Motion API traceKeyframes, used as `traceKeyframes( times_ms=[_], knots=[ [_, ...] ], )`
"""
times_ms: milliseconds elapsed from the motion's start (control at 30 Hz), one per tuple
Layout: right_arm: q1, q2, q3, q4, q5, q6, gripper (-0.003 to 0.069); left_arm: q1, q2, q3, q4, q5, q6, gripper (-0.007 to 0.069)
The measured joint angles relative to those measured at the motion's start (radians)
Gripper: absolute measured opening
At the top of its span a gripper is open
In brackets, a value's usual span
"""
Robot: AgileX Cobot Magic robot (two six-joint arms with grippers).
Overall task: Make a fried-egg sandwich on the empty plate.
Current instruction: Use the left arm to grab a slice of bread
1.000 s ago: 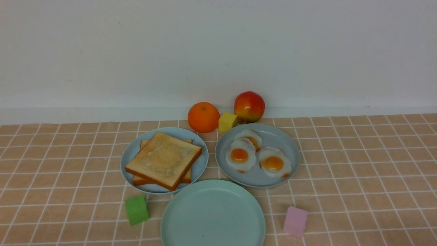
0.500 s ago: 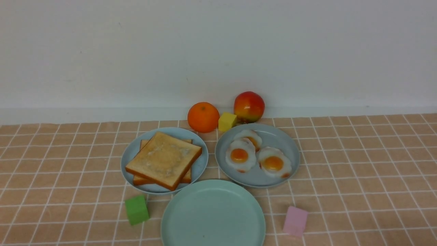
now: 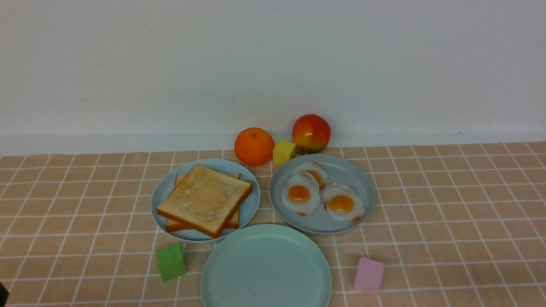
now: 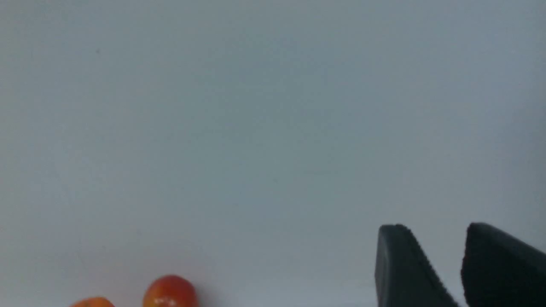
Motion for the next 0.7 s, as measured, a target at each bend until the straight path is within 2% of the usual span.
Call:
traceKeyframes(
  times_ms=[100, 200, 267, 300, 367, 400, 533, 700],
  knots=[
    [0.0, 0.0, 0.0, 0.0, -0.058, 0.062, 0.0239, 0.0, 0.0, 0.0, 0.0, -0.021, 0.0, 0.0238],
    [0.0, 0.0, 0.0, -0.004, -0.145, 0.186, 0.0239, 0.0, 0.0, 0.0, -0.024, -0.124, -0.038, 0.0238],
    [0.0, 0.0, -0.011, -0.017, -0.182, 0.276, 0.0239, 0.0, 0.0, 0.0, -0.091, -0.33, -0.165, 0.0238],
    [0.0, 0.0, -0.014, -0.018, -0.182, 0.281, 0.0239, 0.0, 0.0, 0.0, -0.095, -0.349, -0.175, 0.0238],
    [0.0, 0.0, -0.084, -0.027, -0.173, 0.32, 0.0239, 0.0, 0.0, -0.004, -0.129, -0.559, -0.275, 0.0238],
    [0.0, 0.004, -0.11, -0.03, -0.168, 0.325, 0.0239, 0.0, 0.0, -0.012, -0.131, -0.588, -0.289, 0.0238],
    [0.0, 0.094, -0.354, -0.033, -0.108, 0.328, 0.0239, 0.0, 0.021, -0.18, -0.089, -0.562, -0.326, 0.0238],
    [0.0, 0.319, -0.75, -0.033, 0.073, 0.328, 0.0239, 0.0, 0.201, -0.551, 0.02, -0.333, -0.336, 0.0238]
  ],
)
